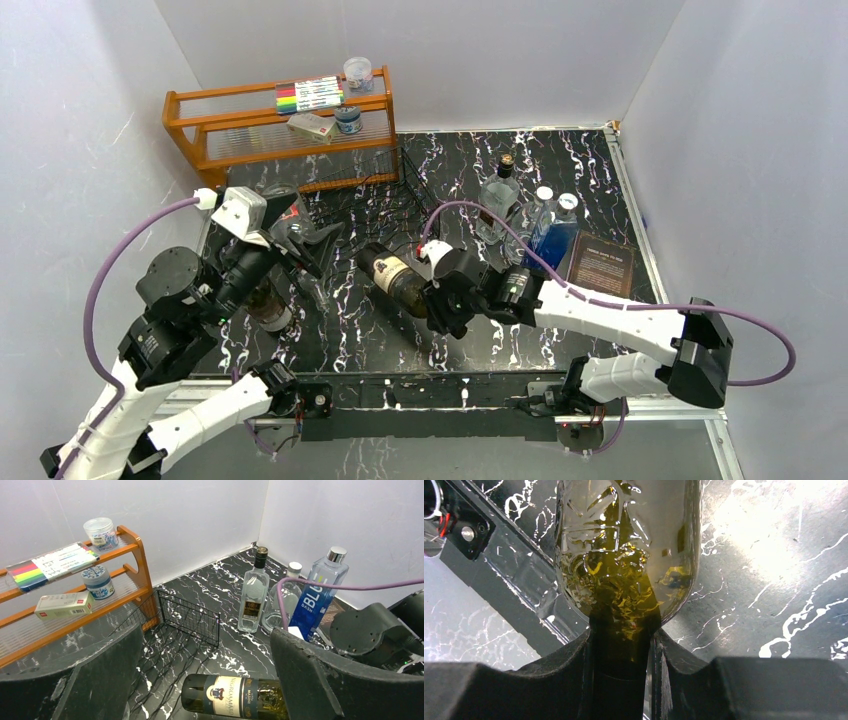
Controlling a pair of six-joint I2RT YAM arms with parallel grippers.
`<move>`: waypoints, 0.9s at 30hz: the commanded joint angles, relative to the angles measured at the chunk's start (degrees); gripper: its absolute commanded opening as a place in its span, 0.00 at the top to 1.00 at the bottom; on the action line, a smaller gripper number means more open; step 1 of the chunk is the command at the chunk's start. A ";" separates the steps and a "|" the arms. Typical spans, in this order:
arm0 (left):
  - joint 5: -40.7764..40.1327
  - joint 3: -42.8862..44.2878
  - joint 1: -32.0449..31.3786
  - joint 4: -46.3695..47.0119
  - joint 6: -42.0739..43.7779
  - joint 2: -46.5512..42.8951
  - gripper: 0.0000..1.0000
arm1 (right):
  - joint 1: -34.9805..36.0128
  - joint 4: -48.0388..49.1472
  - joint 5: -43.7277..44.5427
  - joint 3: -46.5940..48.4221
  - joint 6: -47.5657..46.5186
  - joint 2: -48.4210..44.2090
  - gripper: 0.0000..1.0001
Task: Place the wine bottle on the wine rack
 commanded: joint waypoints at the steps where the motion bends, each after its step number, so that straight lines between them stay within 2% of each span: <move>1: 0.00 2.64 -0.08 -1.30 -0.85 -0.51 0.02 | 2.31 15.65 3.46 -1.03 3.02 -0.88 1.00; 9: -1.04 3.32 -0.08 -1.63 0.72 -0.38 0.02 | 4.42 27.30 9.77 -6.06 6.19 -0.01 1.00; 17: -0.63 4.01 -0.08 -1.88 1.45 0.40 0.02 | 4.58 29.88 9.97 -4.58 5.14 4.77 1.00; 27: -0.65 3.38 -0.07 -1.81 1.95 0.56 0.02 | 5.06 33.52 9.41 -5.56 5.95 5.92 1.00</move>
